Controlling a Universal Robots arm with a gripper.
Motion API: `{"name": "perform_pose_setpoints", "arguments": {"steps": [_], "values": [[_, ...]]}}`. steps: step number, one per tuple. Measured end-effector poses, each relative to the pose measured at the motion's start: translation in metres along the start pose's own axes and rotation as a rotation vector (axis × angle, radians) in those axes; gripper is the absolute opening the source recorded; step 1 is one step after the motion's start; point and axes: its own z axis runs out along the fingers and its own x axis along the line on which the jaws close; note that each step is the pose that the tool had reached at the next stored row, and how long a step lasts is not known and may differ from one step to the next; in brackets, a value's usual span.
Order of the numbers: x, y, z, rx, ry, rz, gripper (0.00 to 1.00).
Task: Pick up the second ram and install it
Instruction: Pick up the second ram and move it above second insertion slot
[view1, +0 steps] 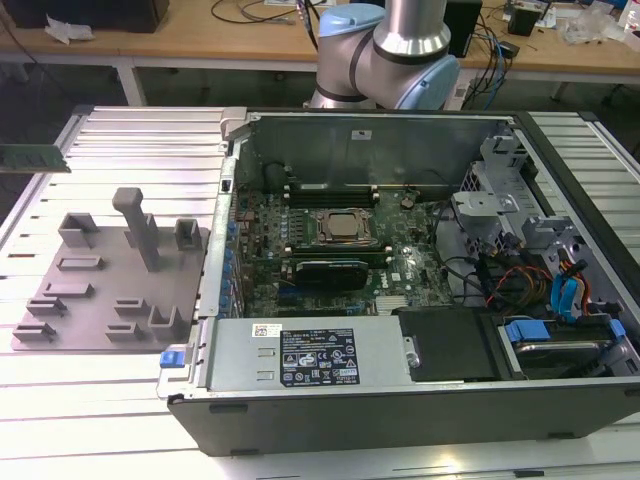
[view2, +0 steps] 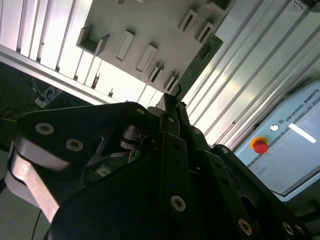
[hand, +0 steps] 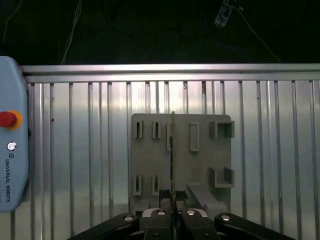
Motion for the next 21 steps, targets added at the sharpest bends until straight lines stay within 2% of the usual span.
{"name": "perform_pose_setpoints", "arguments": {"steps": [1, 5, 6, 7, 8, 10, 16, 21], "values": [[-0.0001, 0.0001, -0.0001, -0.0001, -0.0023, 0.000, 0.11], [0.0000, -0.0008, -0.0003, -0.0002, -0.0025, 0.000, 0.11], [-0.0001, -0.0051, -0.0004, -0.0001, -0.0025, 0.000, 0.11], [-0.0003, -0.0114, -0.0007, -0.0002, -0.0025, 0.000, 0.11], [-0.0005, -0.0216, -0.0010, -0.0003, -0.0024, 0.000, 0.11], [-0.0008, -0.0316, -0.0013, -0.0007, -0.0023, 0.000, 0.11], [-0.0016, -0.0691, -0.0022, -0.0021, -0.0021, 0.000, 0.11], [-0.0027, -0.1068, -0.0034, -0.0027, -0.0017, 0.000, 0.11]]}}
